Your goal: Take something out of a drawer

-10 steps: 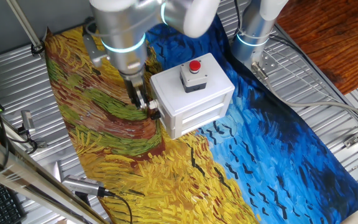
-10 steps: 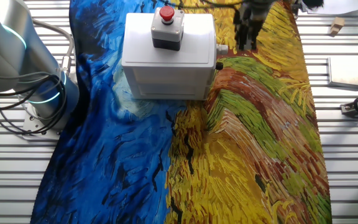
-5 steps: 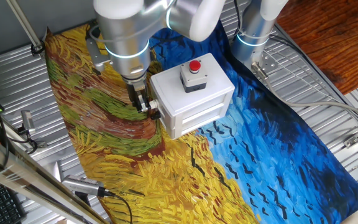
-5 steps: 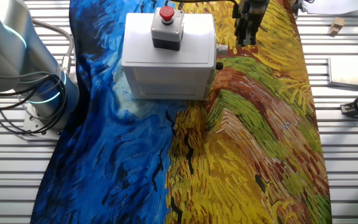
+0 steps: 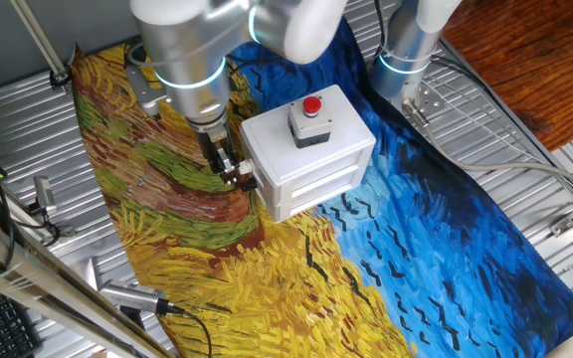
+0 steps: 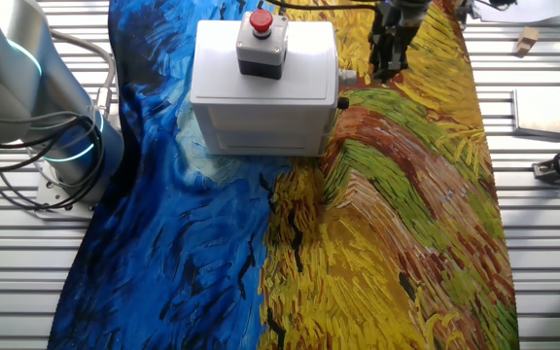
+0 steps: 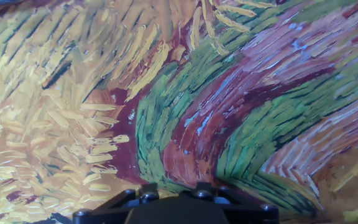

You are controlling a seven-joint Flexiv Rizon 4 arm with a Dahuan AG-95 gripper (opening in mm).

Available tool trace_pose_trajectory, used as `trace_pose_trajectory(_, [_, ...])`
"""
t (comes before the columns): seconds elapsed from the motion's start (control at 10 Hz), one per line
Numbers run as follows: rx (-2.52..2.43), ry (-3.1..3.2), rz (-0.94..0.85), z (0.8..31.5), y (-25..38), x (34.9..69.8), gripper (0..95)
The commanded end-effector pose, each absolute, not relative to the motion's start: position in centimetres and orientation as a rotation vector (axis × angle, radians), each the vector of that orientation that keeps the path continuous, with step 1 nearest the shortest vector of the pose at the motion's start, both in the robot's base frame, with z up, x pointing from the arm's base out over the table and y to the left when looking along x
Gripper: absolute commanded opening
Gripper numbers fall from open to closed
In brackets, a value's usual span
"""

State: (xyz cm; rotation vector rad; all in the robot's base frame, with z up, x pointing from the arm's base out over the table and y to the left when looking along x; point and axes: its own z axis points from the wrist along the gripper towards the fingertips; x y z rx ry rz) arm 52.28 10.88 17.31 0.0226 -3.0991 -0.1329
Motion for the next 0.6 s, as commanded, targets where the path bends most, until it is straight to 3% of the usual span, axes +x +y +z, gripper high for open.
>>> trace_pose_trajectory(0.1, [0.028,-3.094,-0.115,17.4,10.7,52.1,38.0])
trace_pose_trajectory(0.6, [0.001,-3.076,-0.114,16.8,9.7,50.4,38.0])
